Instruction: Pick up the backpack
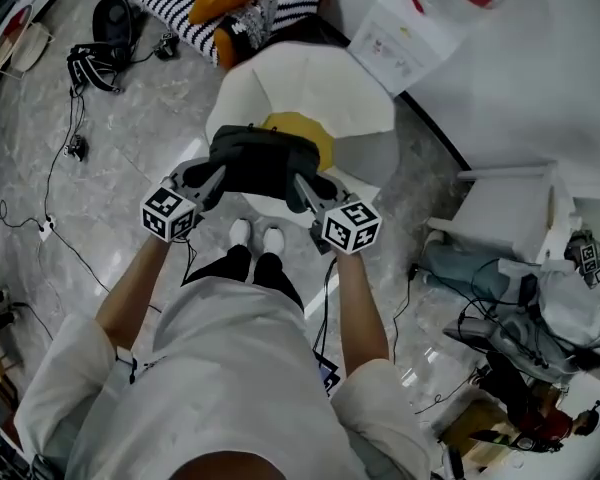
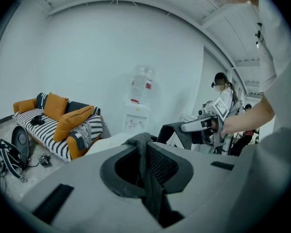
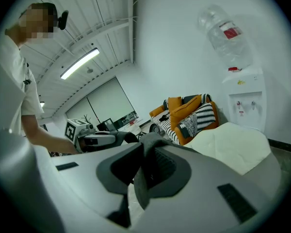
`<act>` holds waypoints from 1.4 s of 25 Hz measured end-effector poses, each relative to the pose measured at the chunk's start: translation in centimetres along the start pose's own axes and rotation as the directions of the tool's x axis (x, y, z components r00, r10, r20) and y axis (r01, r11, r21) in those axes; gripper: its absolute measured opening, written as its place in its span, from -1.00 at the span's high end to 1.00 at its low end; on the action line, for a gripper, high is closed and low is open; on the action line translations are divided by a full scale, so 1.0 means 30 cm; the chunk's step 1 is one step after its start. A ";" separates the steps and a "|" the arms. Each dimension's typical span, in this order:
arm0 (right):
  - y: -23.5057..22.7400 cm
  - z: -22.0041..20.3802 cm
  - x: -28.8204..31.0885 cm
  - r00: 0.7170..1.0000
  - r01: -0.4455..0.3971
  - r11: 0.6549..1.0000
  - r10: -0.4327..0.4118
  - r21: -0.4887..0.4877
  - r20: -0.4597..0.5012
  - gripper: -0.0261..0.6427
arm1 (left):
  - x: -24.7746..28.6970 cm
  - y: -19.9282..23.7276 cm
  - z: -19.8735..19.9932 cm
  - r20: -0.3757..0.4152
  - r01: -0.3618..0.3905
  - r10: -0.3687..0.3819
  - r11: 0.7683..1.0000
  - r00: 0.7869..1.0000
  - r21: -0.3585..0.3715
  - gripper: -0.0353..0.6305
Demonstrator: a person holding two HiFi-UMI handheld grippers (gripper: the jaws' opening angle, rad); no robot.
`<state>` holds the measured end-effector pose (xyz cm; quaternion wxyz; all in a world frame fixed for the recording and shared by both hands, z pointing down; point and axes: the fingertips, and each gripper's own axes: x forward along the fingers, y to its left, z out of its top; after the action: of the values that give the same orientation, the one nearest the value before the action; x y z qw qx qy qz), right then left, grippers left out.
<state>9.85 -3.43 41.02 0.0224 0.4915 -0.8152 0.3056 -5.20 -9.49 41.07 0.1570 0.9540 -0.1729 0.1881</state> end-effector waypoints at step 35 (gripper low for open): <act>0.309 0.531 -0.176 0.966 -0.019 0.978 0.073 -0.210 0.249 0.80 | -0.264 -0.107 0.580 0.295 0.017 -0.076 0.980 0.952 0.198 0.80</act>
<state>9.24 -4.50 21.88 -0.0390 0.5025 -0.8498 0.1545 -5.54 -10.83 21.75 0.0401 0.9860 -0.1533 0.0525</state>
